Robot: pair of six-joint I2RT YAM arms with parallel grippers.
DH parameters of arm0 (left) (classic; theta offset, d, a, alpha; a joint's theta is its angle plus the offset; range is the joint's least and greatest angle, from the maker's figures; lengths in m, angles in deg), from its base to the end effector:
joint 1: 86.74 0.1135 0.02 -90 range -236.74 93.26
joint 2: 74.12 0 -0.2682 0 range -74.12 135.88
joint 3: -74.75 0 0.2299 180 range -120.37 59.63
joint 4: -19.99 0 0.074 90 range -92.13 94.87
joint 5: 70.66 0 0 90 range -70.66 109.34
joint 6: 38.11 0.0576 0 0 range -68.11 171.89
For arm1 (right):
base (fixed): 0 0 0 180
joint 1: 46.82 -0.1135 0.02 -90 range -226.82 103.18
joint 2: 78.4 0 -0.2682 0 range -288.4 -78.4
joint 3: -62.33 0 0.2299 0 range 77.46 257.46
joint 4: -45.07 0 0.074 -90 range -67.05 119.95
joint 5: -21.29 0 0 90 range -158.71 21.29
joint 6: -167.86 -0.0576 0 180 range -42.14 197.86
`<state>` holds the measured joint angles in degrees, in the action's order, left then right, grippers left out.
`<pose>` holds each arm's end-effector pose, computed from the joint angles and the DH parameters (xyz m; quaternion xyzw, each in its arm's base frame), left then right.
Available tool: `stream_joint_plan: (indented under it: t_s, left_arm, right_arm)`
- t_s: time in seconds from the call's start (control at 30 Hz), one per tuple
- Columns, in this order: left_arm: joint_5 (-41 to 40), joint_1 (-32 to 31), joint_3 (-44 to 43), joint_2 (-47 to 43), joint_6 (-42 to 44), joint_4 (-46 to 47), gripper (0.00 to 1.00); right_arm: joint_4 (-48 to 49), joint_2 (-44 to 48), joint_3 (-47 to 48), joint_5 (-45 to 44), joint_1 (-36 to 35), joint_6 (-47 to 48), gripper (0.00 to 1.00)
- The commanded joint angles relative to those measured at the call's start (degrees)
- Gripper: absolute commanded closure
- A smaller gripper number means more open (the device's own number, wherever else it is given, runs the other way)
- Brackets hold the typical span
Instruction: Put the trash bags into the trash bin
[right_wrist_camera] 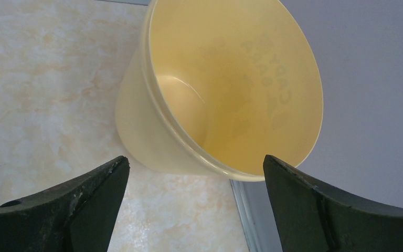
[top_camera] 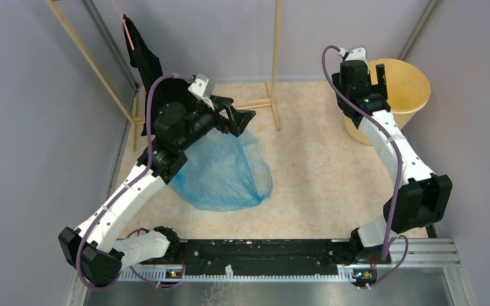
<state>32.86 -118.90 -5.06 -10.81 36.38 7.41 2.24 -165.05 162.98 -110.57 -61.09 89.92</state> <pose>0.2042 -0.1443 0.4273 0.1833 0.6582 -0.3668 0.6314 0.3291 0.0440 0.3805 -0.0061 0.8243 -0.2983 0.4811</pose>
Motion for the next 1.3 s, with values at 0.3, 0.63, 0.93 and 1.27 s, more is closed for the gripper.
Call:
stream_joint_plan:
  t_s: [0.3,0.63,0.93,1.27]
  left_arm:
    - [5.6,5.0,1.0,3.9,-4.3,5.1,0.01]
    - [9.7,8.2,1.6,5.3,-8.1,6.9,0.02]
    - [11.6,10.8,1.5,5.6,-9.5,7.4,0.01]
    - [11.6,12.3,1.3,5.8,-9.2,7.2,0.01]
  right_arm:
    - [-8.4,-14.8,17.1,11.5,6.9,-5.8,0.33]
    - [-12.6,-11.0,14.4,13.3,6.9,-11.2,0.75]
    - [-23.8,0.7,8.9,16.8,2.1,-16.7,0.98]
    - [-21.8,16.4,-7.8,34.0,-4.3,-20.0,1.0]
